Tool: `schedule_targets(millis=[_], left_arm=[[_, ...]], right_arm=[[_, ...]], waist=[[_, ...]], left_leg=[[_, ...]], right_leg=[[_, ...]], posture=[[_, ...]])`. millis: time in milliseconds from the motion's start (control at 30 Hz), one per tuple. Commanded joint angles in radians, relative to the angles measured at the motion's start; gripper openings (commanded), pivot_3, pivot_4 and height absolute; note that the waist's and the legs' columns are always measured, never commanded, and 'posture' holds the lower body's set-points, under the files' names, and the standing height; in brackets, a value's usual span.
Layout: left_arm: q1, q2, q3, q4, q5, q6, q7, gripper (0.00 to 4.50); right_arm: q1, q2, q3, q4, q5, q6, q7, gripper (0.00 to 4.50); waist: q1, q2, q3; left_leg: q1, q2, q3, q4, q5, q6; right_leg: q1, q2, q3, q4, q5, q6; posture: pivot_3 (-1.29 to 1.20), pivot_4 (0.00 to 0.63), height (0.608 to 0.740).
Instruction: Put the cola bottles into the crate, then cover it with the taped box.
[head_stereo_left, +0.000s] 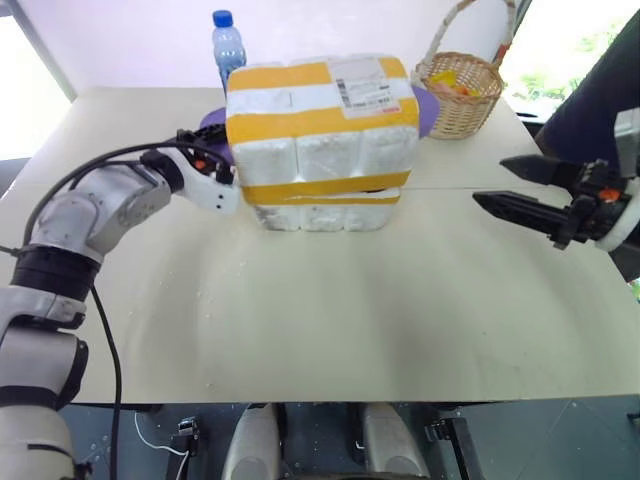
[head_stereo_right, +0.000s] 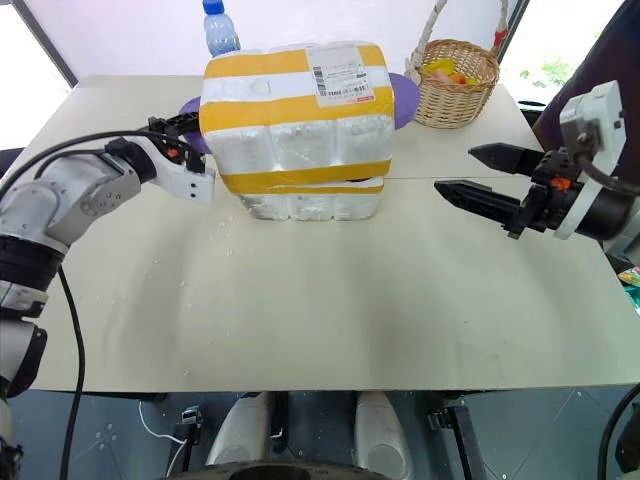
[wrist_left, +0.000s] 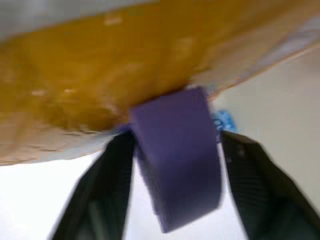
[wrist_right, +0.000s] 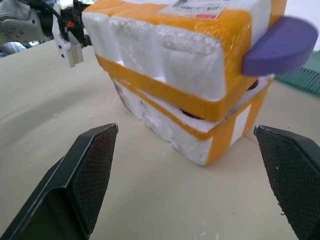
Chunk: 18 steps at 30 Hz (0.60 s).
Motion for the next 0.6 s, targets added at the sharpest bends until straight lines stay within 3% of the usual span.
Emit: schedule_targets(millis=[33,200,333,400,500,600], left_arm=[[0.016,0.05,0.049,-0.034,-0.022,-0.02,0.035,3.89],[0.062,0.117,0.107,-0.055,-0.066,-0.094,0.117,3.89],[0.131,0.168,0.186,-0.046,-0.224,-0.202,0.112,3.89],[0.199,0.167,0.23,-0.033,-0.458,-0.19,-0.048,3.89],[0.315,0.145,0.302,-0.095,-0.888,0.023,-0.412,3.89],[0.383,0.164,0.447,-0.283,-1.457,0.73,-0.71,3.89]], right_arm=[[-0.012,-0.026,-0.016,-0.004,-0.006,-0.022,0.01,4.5],[-0.025,-0.019,0.002,0.001,-0.008,-0.028,0.011,4.5],[-0.036,-0.013,0.02,0.012,-0.015,-0.037,0.013,4.5],[-0.038,-0.012,0.026,0.017,-0.02,-0.041,0.017,4.5],[-0.033,-0.014,0.031,0.024,-0.031,-0.049,0.029,4.5],[-0.025,-0.02,0.045,0.039,-0.056,-0.066,0.047,4.5]], waist=[[0.001,0.0,0.0],[0.003,0.0,0.0],[0.003,0.0,0.0],[0.003,0.001,0.0],[0.002,0.001,-0.001],[0.0,0.0,0.0]], left_leg=[[0.0,0.0,0.0,0.0,0.0,0.0],[0.0,0.0,0.0,0.0,0.0,0.0],[0.0,0.0,0.0,0.0,0.0,0.0],[0.0,0.0,0.0,0.0,0.0,0.0],[0.001,0.001,0.001,0.0,0.0,0.0],[0.001,0.001,0.001,0.0,0.0,0.0]], right_leg=[[0.0,0.0,0.0,0.0,0.0,0.0],[0.0,0.0,0.0,0.0,0.0,0.0],[0.0,-0.001,0.0,0.0,0.0,0.0],[0.0,-0.001,0.0,0.0,0.0,0.0],[0.0,-0.001,0.0,0.0,0.0,0.0],[0.0,-0.001,0.0,0.001,0.0,0.0]], posture=[[0.0,0.15,0.74],[0.0,0.15,0.74],[0.0,0.15,0.74],[0.0,0.15,0.74],[0.0,0.15,0.74],[0.0,0.15,0.74]])
